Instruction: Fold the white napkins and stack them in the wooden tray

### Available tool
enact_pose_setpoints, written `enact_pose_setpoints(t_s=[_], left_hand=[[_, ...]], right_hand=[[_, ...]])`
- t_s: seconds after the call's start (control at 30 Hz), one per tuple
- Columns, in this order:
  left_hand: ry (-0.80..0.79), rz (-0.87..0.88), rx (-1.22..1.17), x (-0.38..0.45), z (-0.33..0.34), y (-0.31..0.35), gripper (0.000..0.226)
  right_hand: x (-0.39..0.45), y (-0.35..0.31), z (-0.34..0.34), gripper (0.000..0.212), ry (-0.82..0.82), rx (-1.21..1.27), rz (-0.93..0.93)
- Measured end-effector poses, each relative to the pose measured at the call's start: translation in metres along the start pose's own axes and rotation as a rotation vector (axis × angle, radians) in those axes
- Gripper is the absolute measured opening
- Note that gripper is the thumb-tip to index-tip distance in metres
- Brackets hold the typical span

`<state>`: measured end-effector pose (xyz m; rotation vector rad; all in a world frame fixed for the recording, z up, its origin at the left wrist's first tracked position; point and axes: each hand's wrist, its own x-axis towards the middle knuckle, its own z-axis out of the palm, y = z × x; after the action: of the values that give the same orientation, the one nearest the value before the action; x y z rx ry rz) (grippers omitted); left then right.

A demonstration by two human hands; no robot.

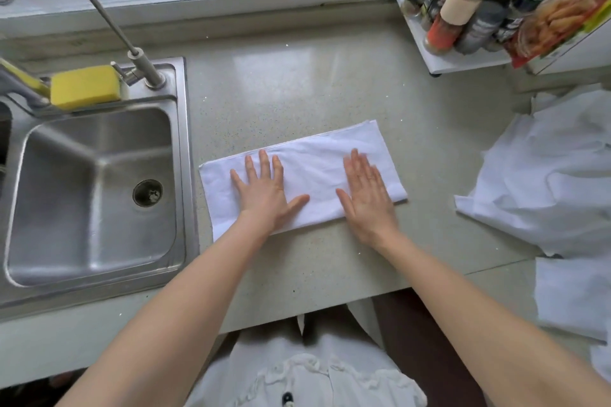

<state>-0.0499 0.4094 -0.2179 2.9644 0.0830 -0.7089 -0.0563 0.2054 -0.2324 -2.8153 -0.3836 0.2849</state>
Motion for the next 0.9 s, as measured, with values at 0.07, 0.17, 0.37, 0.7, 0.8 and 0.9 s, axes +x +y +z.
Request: enact_pose_setpoints(t_s=[0.07,0.17,0.37,0.7,0.8,0.9], left_hand=[[0.033,0.005,-0.034,-0.003,0.007,-0.002,0.091],[0.163,-0.002,-0.03,-0.01,0.025,-0.007,0.075],[0.272,0.094,-0.07,-0.022,0.044,0.026,0.069],[0.227,-0.051,-0.029,-0.041,0.056,-0.037,0.06],[0.142,-0.149,0.027,-0.048,0.047,-0.037,0.061],[0.087,-0.183,0.107,-0.052,0.032,-0.029,0.064]], right_hand=[[-0.004,-0.022,0.015,0.066,-0.078,0.0,-0.094],[-0.004,-0.026,0.025,0.065,-0.094,-0.083,-0.053],[-0.001,-0.027,0.033,0.063,-0.065,-0.108,-0.051],[-0.004,-0.022,0.032,0.063,-0.097,-0.108,-0.066],[-0.003,-0.024,0.027,0.06,-0.168,-0.086,-0.1],[-0.002,-0.019,0.015,0.06,-0.24,0.01,-0.159]])
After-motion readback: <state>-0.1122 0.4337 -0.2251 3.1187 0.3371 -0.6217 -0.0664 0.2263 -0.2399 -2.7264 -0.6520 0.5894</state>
